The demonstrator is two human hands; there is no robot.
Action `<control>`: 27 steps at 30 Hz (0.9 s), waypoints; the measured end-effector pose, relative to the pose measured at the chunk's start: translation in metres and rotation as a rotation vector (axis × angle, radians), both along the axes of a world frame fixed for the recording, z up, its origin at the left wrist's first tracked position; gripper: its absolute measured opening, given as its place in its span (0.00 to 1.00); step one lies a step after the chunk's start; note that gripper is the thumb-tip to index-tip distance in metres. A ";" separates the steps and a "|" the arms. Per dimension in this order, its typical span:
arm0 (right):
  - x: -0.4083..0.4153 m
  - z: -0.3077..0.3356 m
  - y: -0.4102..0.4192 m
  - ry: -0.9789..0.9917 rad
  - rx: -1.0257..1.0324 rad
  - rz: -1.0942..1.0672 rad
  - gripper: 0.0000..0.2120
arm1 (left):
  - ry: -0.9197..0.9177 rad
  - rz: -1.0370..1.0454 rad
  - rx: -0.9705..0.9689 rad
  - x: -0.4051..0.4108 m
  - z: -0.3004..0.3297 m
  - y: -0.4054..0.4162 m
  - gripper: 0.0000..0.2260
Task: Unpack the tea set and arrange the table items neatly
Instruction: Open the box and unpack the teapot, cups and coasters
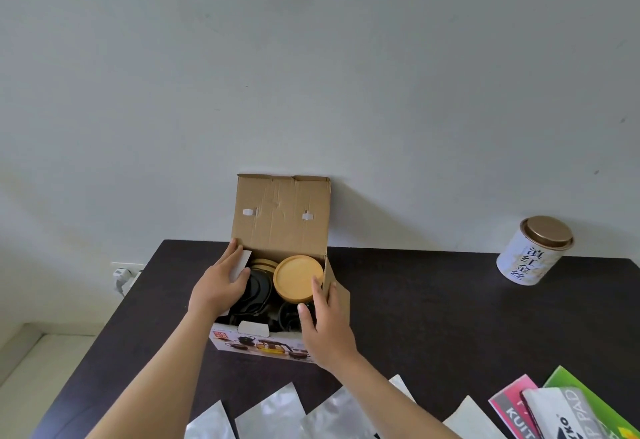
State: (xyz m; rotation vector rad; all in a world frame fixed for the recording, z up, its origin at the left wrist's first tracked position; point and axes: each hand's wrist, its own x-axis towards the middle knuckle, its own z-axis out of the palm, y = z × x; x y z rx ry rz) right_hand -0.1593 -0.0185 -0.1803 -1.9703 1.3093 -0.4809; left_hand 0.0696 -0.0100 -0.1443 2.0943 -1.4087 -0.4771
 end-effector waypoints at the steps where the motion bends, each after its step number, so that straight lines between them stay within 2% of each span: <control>1: -0.001 -0.002 -0.001 -0.008 -0.028 -0.007 0.44 | -0.003 0.001 0.000 0.000 -0.001 -0.001 0.25; 7: -0.002 -0.010 -0.002 -0.013 -0.129 -0.035 0.45 | -0.046 -0.006 0.065 0.002 0.003 -0.002 0.24; 16: -0.002 -0.008 -0.001 -0.031 -0.153 -0.058 0.44 | 0.143 0.049 -0.094 -0.004 0.031 0.011 0.21; 18: -0.002 -0.008 -0.001 -0.029 -0.157 -0.059 0.43 | 0.054 0.086 -0.145 0.002 0.033 0.018 0.20; 22: -0.001 -0.010 -0.002 -0.025 -0.162 -0.054 0.43 | -0.371 0.116 -0.035 0.015 0.026 0.032 0.21; 27: -0.002 -0.006 -0.002 -0.001 -0.153 -0.038 0.46 | -0.491 0.175 0.117 0.008 0.024 0.036 0.21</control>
